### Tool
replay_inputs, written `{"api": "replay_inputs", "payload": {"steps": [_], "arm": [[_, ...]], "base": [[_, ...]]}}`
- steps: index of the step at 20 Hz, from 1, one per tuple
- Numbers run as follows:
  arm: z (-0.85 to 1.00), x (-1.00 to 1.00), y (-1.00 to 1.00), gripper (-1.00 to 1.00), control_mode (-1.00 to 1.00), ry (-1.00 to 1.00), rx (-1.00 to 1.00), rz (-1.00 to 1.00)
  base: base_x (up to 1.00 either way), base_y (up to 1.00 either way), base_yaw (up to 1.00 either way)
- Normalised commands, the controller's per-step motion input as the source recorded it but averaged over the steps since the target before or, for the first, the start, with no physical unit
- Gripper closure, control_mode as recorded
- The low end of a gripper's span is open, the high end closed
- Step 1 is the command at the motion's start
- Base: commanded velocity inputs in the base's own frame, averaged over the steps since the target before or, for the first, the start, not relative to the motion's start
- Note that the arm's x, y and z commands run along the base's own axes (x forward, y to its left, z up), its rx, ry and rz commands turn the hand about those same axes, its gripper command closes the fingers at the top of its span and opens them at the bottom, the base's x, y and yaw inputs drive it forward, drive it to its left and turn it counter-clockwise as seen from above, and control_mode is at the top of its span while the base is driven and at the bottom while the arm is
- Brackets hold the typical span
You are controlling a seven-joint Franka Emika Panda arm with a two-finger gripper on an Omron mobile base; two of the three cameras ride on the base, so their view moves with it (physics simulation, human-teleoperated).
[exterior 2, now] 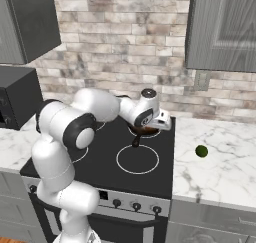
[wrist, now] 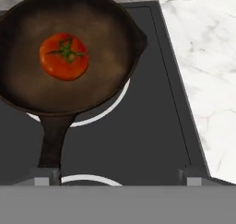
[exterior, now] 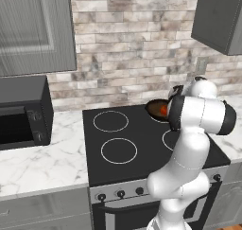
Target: Put the lime and tomato in the pan. Then turn on the rear right burner and set the heat to medium.
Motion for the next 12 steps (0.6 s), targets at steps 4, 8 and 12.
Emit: {"api": "replay_inputs", "payload": {"steps": [4, 8, 12], "arm": [[0.0, -0.09, -0.66, -1.0, -1.0, -0.04, -0.04, 0.0], [0.0, -0.08, -0.71, -1.0, -1.0, 0.0, -0.01, 0.0], [0.01, -0.21, -0.65, -1.0, -1.0, -0.01, 0.0, 0.0]], "base": [[0.0, 0.0, 0.0], [0.0, 0.0, 0.0], [0.0, 0.0, 0.0]]}}
